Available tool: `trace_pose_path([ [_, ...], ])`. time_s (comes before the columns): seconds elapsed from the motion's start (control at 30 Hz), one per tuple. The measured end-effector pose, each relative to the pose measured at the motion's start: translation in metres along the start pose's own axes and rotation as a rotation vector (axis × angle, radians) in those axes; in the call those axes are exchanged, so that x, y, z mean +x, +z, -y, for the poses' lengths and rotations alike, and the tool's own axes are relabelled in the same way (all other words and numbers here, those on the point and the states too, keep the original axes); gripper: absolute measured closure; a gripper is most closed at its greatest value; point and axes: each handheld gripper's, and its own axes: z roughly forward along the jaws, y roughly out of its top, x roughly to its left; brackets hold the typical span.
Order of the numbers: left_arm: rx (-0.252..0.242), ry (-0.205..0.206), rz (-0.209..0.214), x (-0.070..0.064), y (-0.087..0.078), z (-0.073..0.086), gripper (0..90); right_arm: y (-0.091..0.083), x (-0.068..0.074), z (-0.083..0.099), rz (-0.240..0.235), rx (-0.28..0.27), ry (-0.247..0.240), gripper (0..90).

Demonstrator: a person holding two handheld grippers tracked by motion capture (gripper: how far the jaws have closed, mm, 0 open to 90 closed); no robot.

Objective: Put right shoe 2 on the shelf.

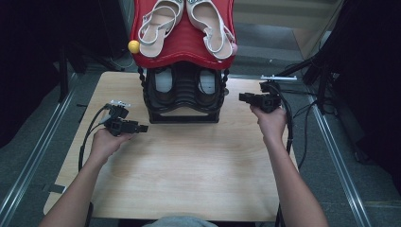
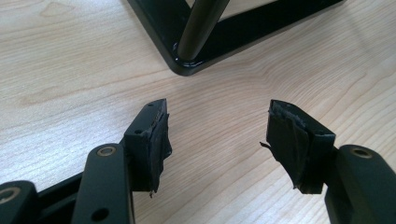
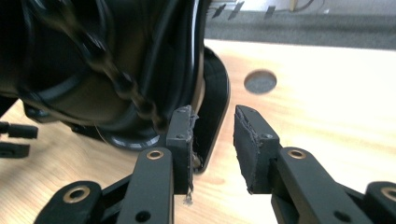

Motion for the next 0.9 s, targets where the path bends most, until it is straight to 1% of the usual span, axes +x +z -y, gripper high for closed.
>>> trace_pose_path([
  [0.1,0.001,-0.005,0.012,0.000,0.000,0.000,39.9,0.006,-0.005,0.011,-0.003,0.015,0.011,69.9],
  [0.17,0.001,-0.002,0.008,0.000,0.000,0.000,39.8,0.010,-0.008,0.018,-0.010,0.020,0.026,69.8],
  [0.27,0.002,-0.004,0.006,0.001,0.000,0.000,39.9,0.014,-0.010,0.029,-0.011,0.018,0.033,70.2],
  [0.33,0.004,-0.003,0.005,0.001,0.000,0.000,39.9,0.016,-0.011,0.036,-0.004,0.015,0.031,70.4],
  [0.63,0.004,-0.005,0.006,0.000,0.001,0.000,39.9,0.027,-0.016,0.062,-0.007,0.034,0.039,70.1],
  [0.67,0.005,-0.004,0.006,0.000,0.001,0.000,39.9,0.027,-0.016,0.065,-0.008,0.041,0.041,69.7],
  [0.77,0.005,-0.004,0.004,0.000,0.001,0.000,39.9,0.029,-0.017,0.072,-0.006,0.033,0.040,67.7],
  [0.83,0.006,-0.004,0.003,0.000,0.001,0.000,39.9,0.029,-0.018,0.076,0.001,0.032,0.040,64.8],
  [0.9,0.007,-0.004,0.004,0.000,0.001,0.000,39.8,0.031,-0.018,0.078,-0.003,0.036,0.033,60.7],
])
